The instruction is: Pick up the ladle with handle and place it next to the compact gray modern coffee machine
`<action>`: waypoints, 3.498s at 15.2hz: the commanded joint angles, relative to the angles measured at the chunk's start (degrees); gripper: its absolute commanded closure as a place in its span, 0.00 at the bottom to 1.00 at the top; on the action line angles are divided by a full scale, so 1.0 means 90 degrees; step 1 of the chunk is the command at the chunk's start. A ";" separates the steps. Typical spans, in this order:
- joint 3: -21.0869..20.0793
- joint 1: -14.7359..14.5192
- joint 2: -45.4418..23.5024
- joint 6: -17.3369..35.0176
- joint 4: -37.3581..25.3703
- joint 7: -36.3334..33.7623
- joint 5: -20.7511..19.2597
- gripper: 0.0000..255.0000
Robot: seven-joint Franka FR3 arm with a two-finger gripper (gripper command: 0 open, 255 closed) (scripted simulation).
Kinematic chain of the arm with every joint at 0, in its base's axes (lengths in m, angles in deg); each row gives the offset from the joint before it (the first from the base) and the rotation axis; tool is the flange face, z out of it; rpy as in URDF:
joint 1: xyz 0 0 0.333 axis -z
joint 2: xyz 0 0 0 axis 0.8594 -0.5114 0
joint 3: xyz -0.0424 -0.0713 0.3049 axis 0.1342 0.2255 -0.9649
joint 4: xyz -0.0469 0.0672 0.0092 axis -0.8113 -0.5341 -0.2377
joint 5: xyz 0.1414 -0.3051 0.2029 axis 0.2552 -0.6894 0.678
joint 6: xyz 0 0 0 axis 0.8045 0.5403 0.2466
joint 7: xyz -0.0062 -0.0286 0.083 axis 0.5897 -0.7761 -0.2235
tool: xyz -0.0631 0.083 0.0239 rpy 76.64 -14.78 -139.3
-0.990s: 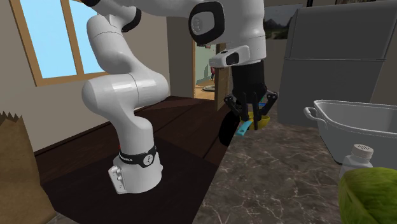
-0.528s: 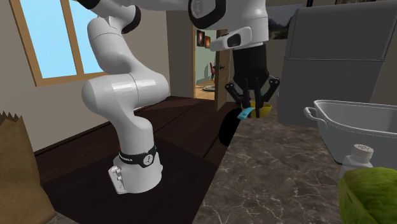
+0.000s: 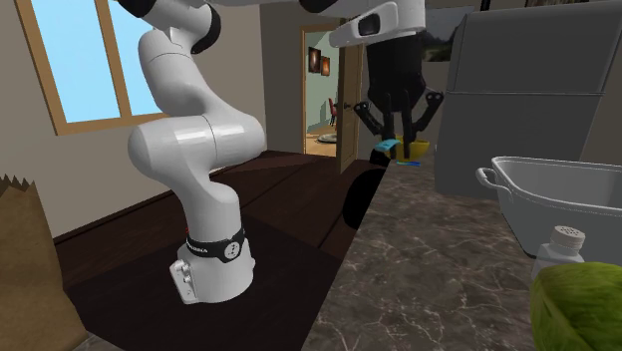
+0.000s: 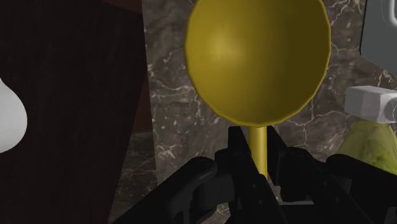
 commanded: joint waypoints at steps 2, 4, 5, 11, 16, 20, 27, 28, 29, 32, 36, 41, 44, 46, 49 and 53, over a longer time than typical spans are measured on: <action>0.0080 0.0027 0.0026 -0.0251 -0.0222 -0.0032 -0.0077 1.00; 0.0127 0.0047 0.0025 -0.0414 -0.0387 -0.0056 -0.0127 1.00; 0.0150 0.0057 0.0022 -0.0495 -0.0472 -0.0069 -0.0151 1.00; 0.0278 0.0115 -0.0029 -0.0967 -0.0997 -0.0143 -0.0287 1.00; 0.0371 0.0161 -0.0110 -0.1347 -0.1461 -0.0207 -0.0389 1.00; 0.0437 0.0196 -0.0199 -0.1646 -0.1850 -0.0259 -0.0463 1.00; 0.0535 0.0255 -0.0402 -0.2161 -0.2570 -0.0356 -0.0580 1.00; 0.0546 0.0263 -0.0436 -0.2234 -0.2678 -0.0371 -0.0595 1.00; 0.0558 0.0271 -0.0471 -0.2307 -0.2786 -0.0385 -0.0610 1.00; 0.0590 0.0295 -0.0582 -0.2527 -0.3119 -0.0431 -0.0654 1.00; 0.0625 0.0327 -0.0747 -0.2821 -0.3580 -0.0495 -0.0709 1.00; 0.0657 0.0365 -0.0981 -0.3193 -0.4189 -0.0583 -0.0772 1.00; 0.0670 0.0387 -0.1136 -0.3420 -0.4574 -0.0640 -0.0808 1.00; 0.0675 0.0402 -0.1247 -0.3573 -0.4839 -0.0680 -0.0831 1.00; 0.0678 0.0425 -0.1424 -0.3807 -0.5253 -0.0745 -0.0865 1.00; 0.0670 0.0454 -0.1683 -0.4129 -0.5838 -0.0840 -0.0910 1.00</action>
